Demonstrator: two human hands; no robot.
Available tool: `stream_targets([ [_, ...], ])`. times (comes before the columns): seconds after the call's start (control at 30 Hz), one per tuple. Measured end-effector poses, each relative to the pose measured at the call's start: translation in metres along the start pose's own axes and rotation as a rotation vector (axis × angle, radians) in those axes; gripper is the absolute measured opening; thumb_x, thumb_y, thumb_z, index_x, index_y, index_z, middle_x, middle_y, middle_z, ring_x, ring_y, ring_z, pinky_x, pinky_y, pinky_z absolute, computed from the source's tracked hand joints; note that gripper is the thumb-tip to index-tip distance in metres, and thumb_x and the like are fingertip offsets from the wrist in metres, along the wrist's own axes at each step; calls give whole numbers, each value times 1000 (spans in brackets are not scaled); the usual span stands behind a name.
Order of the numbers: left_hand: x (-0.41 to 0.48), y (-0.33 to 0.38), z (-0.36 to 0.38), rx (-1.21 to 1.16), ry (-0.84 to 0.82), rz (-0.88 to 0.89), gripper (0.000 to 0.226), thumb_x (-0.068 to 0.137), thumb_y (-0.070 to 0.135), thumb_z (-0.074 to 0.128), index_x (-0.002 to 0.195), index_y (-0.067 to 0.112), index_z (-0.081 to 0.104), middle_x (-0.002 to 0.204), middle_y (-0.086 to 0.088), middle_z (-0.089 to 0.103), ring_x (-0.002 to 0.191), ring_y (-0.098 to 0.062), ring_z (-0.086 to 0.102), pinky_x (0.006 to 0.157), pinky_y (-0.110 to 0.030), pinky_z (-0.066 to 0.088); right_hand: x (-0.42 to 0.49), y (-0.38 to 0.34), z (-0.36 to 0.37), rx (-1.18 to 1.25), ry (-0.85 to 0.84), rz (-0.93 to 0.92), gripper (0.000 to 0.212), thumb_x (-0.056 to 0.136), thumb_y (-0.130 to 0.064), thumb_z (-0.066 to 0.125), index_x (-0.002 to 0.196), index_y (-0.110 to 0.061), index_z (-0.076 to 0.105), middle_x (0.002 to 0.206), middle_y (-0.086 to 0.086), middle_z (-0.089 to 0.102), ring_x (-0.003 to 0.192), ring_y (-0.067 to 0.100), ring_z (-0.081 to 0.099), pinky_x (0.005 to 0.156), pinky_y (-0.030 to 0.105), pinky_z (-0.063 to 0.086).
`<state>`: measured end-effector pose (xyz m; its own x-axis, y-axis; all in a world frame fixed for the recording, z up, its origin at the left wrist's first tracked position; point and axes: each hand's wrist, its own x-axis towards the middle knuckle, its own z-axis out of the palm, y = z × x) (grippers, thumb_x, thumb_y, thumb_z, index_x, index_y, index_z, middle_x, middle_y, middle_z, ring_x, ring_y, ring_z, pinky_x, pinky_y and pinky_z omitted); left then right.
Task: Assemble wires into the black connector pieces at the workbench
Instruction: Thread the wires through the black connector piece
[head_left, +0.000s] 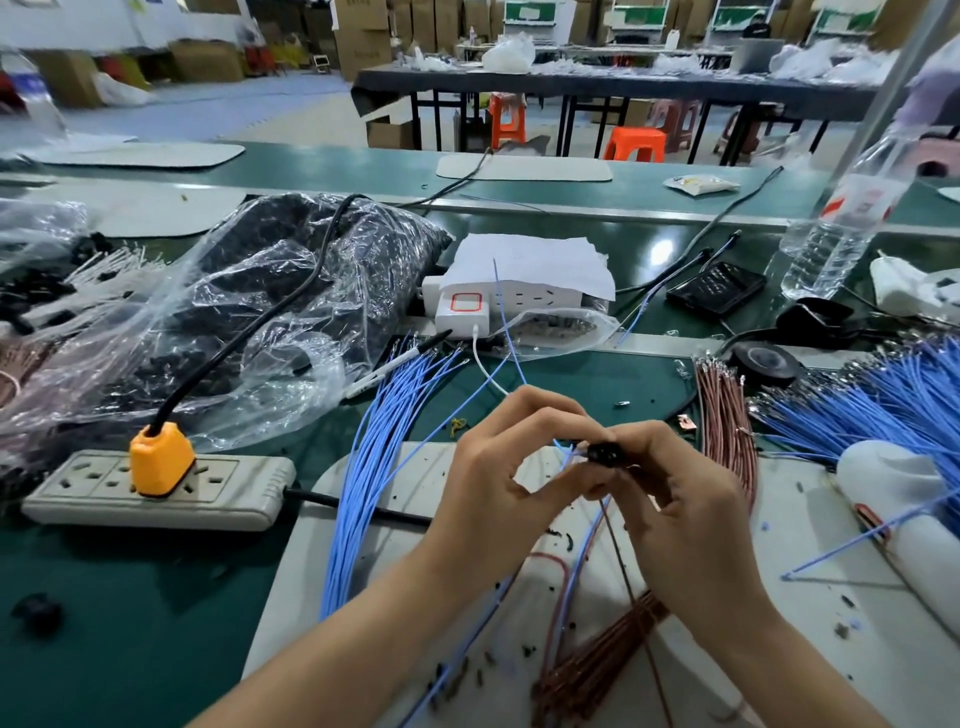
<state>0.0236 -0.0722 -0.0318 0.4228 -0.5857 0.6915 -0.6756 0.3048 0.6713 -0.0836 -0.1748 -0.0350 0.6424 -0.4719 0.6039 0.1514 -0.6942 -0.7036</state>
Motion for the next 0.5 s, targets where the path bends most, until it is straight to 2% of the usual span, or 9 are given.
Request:
stream_targets([
  [0.13,0,-1,0,11,-8,-24,16,78,6,73,93,7,69,88,2,60,84,-5,57,78,-20,45,0,-1,1,-6,4,16,35,78,15,68,91,-17,64,79,-9,68,73,4,66,70,15,52],
  [0.23,0,-2,0,-22,-23,-64,16,79,7,73,94,10,67,87,7,60,82,-7,57,75,-27,47,0,-2,1,29,13,46,31,78,11,69,91,-16,67,80,-13,69,73,0,67,71,11,50],
  [0.3,0,-1,0,-47,-22,-71,16,80,8,73,94,11,67,87,8,60,81,-9,58,74,-33,49,0,-4,0,103,29,77,24,78,-1,70,89,-23,67,78,-12,71,73,0,68,70,10,50],
  [0.4,-1,-2,-1,-31,-5,-44,14,80,9,73,94,8,67,88,8,60,81,-9,58,73,-31,49,1,-7,0,195,22,145,16,74,-21,68,85,-33,65,79,-18,71,72,1,69,68,10,50],
  [0.5,-2,-3,0,-17,-7,-28,15,79,5,74,93,7,67,87,5,61,81,-7,57,73,-27,48,1,-6,2,148,16,127,18,74,-20,70,84,-33,63,79,-15,70,70,1,68,66,10,50],
])
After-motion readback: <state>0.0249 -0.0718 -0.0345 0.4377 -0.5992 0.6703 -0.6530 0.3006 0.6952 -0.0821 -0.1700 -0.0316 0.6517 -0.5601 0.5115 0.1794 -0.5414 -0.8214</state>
